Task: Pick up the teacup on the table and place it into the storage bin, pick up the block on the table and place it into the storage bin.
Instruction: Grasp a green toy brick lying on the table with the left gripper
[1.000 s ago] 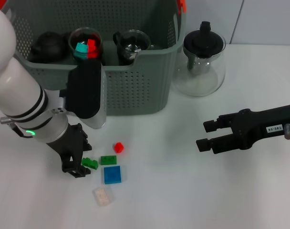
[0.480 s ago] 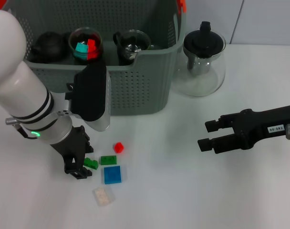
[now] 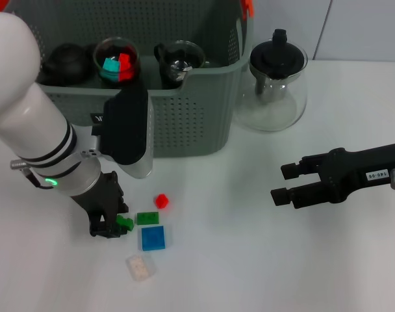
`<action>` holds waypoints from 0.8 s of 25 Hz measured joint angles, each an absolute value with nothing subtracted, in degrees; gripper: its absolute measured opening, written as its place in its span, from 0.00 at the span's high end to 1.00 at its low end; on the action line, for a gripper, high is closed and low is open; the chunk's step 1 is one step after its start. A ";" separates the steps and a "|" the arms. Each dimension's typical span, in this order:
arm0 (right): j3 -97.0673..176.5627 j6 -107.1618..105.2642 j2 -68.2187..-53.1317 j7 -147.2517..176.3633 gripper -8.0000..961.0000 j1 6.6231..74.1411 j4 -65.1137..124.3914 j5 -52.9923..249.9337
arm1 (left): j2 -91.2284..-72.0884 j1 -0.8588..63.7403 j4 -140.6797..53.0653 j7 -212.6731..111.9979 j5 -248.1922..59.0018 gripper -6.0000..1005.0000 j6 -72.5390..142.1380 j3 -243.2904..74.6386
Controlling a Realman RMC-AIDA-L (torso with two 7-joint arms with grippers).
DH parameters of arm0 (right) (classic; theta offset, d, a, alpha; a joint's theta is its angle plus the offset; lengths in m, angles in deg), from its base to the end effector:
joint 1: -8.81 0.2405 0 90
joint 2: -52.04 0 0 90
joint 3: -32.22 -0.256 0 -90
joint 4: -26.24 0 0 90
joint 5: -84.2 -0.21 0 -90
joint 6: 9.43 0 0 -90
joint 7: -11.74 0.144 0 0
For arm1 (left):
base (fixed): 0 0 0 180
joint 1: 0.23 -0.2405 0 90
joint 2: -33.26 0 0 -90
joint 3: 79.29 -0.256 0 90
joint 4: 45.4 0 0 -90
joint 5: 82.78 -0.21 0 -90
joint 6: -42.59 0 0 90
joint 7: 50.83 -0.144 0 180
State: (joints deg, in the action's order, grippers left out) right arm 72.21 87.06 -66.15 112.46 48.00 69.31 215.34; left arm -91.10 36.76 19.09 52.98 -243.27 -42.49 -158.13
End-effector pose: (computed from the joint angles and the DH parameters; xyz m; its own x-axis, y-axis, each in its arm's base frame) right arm 0.2300 0.3467 0.0042 0.8054 -0.5425 -0.2388 -0.5503 -0.8341 0.0387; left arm -0.2140 0.3478 -0.0430 0.8270 0.0426 -0.5606 -0.0223 -0.9939 -0.1084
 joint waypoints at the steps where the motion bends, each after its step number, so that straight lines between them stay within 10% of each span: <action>1: 72.21 87.06 -66.15 112.47 0.14 48.00 69.31 215.34 | -91.10 36.76 19.09 52.98 -243.27 0.60 -42.49 -158.13; 20: 72.21 87.07 -66.18 112.46 0.14 48.09 69.31 215.31 | -91.11 36.84 19.14 54.13 -243.28 0.70 -42.41 -160.05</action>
State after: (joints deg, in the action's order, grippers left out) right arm 72.21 87.07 -66.18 112.46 48.09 69.31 215.31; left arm -91.11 36.84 19.14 54.13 -243.28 -42.41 -160.05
